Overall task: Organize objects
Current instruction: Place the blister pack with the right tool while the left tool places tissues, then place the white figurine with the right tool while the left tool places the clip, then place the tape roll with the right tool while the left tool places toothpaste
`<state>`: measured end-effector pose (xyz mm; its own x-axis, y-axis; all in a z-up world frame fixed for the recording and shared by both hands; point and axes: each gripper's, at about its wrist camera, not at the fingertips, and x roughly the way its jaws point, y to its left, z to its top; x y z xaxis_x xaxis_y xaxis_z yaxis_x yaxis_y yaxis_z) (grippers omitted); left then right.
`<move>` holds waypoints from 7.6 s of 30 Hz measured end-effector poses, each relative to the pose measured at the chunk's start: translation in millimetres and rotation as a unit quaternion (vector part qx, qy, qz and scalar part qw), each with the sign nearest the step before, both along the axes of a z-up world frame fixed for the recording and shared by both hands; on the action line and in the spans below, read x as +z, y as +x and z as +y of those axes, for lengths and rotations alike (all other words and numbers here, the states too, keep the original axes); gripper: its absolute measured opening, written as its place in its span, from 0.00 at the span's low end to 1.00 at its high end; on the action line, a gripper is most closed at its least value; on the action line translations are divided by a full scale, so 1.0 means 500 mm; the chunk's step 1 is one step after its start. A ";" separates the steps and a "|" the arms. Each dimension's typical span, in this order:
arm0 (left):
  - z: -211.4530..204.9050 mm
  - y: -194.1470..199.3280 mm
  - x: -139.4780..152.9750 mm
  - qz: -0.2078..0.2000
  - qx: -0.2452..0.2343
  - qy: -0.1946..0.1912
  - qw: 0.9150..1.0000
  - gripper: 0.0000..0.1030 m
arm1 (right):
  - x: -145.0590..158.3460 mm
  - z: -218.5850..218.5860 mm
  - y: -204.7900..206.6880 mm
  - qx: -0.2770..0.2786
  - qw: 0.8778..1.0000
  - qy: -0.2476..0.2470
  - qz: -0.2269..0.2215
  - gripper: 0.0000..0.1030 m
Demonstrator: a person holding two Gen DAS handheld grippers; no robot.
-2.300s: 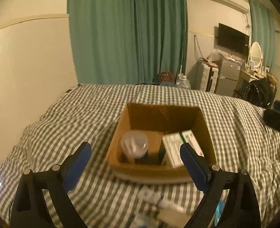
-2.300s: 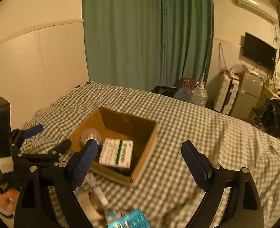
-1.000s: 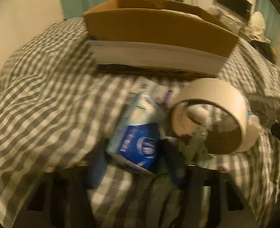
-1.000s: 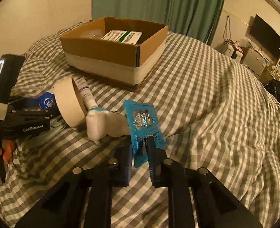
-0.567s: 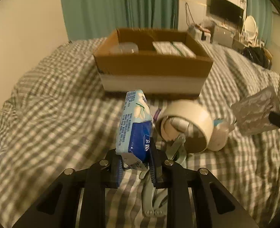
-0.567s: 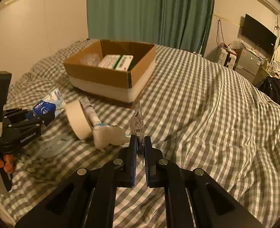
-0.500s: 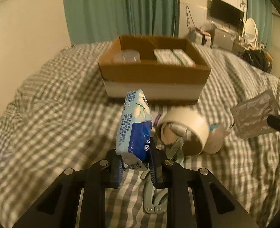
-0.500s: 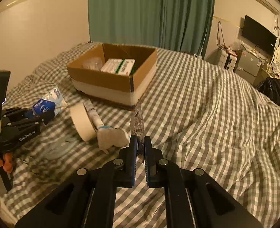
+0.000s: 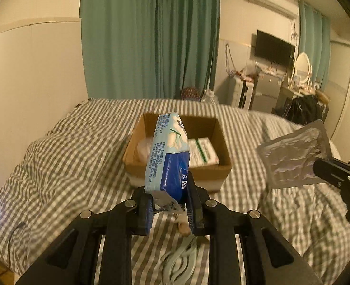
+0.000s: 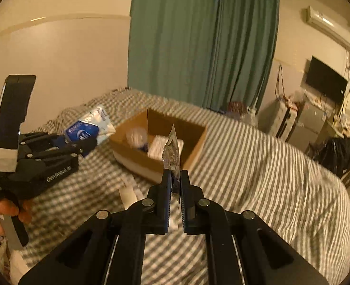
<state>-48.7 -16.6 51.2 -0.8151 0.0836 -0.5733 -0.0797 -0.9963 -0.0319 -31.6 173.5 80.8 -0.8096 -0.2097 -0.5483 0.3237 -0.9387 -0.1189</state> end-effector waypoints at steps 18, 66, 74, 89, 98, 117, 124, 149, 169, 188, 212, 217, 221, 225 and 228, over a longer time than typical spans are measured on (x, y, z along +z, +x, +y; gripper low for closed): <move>-0.014 -0.243 -0.085 -0.041 0.008 -0.007 0.999 0.22 | -0.022 -0.074 -0.316 -0.007 1.000 0.009 -0.010 0.07; -0.013 -0.046 -0.084 -0.027 0.050 -0.026 0.998 0.97 | -0.009 0.068 -0.115 -0.020 0.999 -0.031 -0.013 0.89; -0.024 0.006 -0.186 -0.056 0.074 -0.038 0.995 0.97 | -0.124 0.065 -0.095 -0.014 0.999 -0.035 -0.038 0.90; 0.041 0.025 -0.361 -0.160 -0.005 -0.043 0.986 0.97 | -0.325 0.062 -0.137 -0.024 0.991 -0.003 -0.135 0.90; 0.065 0.027 -0.381 -0.185 -0.043 -0.023 0.982 0.64 | -0.341 0.049 -0.130 -0.010 0.989 -0.016 -0.148 0.90; -0.007 0.023 -0.322 -0.161 0.023 -0.016 0.987 0.64 | -0.422 -0.034 -0.205 0.029 0.978 -0.009 -0.208 0.66; 0.002 0.048 -0.285 -0.146 0.017 -0.004 0.989 0.64 | -0.369 -0.018 -0.151 0.024 0.984 -0.007 -0.175 0.66; -0.005 0.014 0.043 0.010 0.008 0.002 1.000 0.64 | 0.021 -0.019 -0.067 0.010 1.000 -0.009 -0.008 0.66; -0.045 -0.298 -0.063 -0.005 0.025 -0.010 1.000 0.64 | -0.055 -0.059 -0.408 -0.013 0.999 -0.015 -0.031 0.66; 0.005 -0.397 -0.187 -0.036 -0.008 -0.054 0.998 0.91 | -0.187 -0.083 -0.527 -0.022 0.998 -0.041 -0.049 0.88; -0.042 -0.012 -0.012 -0.001 0.002 -0.036 0.999 1.00 | -0.021 -0.014 -0.071 -0.004 0.999 -0.028 -0.028 0.88; -0.053 0.002 -0.081 -0.022 0.023 -0.021 0.999 1.00 | -0.087 -0.017 -0.070 -0.001 0.997 -0.039 -0.065 0.88; -0.052 -0.012 -0.147 -0.043 0.029 -0.025 0.998 1.00 | -0.164 -0.032 -0.096 0.000 0.994 -0.040 -0.102 0.88; -0.052 -0.034 -0.200 -0.056 0.035 -0.049 0.997 1.00 | -0.237 -0.055 -0.128 0.005 0.991 -0.025 -0.135 0.88; -0.065 -0.053 -0.233 -0.073 0.040 -0.048 0.995 1.00 | -0.279 -0.072 -0.152 0.015 0.987 -0.020 -0.157 0.88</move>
<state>-75.1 -49.1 -65.3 -0.7249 -0.0390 -0.6878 -0.0022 -0.9983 0.0589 -107.5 137.7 -58.4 -0.5941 -0.2576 -0.7620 0.3663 -0.9300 0.0288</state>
